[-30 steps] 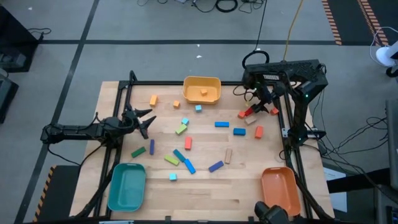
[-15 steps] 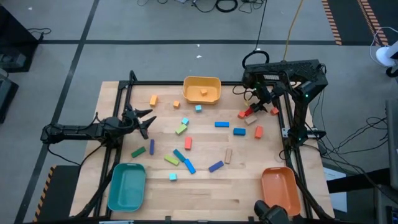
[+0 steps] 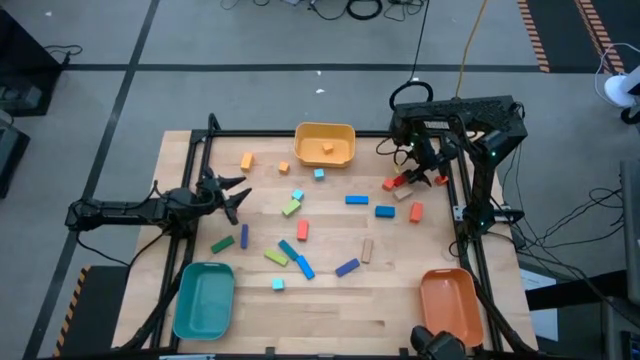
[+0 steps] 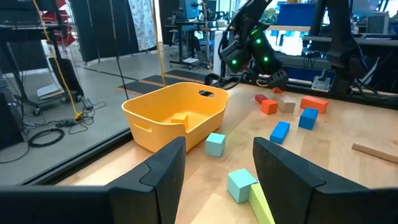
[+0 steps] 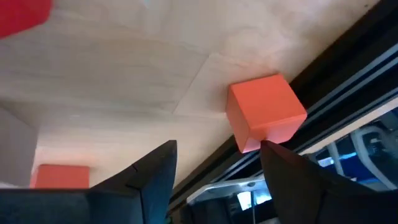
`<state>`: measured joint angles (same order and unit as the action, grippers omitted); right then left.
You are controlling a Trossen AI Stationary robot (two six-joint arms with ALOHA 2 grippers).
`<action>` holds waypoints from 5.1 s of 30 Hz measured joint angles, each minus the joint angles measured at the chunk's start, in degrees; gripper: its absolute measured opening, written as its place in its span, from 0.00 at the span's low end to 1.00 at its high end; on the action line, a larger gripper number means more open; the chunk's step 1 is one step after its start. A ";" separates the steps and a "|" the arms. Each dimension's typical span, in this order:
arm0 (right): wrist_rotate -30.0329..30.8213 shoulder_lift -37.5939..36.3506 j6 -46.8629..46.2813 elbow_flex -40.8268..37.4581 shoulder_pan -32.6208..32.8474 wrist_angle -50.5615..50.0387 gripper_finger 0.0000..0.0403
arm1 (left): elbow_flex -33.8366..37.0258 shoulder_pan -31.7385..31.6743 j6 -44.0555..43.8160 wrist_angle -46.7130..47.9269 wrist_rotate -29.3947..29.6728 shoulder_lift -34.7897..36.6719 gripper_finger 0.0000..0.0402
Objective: Sort blocks by size
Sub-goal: Put the right orange square block into the yellow bin
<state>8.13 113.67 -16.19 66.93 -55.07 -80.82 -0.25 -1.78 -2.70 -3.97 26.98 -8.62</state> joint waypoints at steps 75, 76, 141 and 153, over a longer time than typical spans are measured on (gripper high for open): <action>3.32 -0.04 -4.50 4.69 -2.11 3.56 0.54 | -0.02 -0.02 -1.36 0.13 -1.51 0.00 0.48; 2.85 -0.04 -4.33 4.69 -2.14 3.63 0.54 | -0.01 -0.02 -1.36 0.12 -1.51 0.00 0.48; -12.96 -6.45 -1.73 22.48 17.06 27.76 0.30 | -0.02 -0.02 -1.05 -1.33 -0.13 0.00 0.48; -12.67 7.35 4.02 40.63 20.80 31.60 0.30 | 0.00 -0.02 -1.14 -1.11 -0.11 0.00 0.48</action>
<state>-4.54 121.02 -12.16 107.55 -34.26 -49.22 -0.25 -1.80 -3.84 -5.08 26.87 -8.62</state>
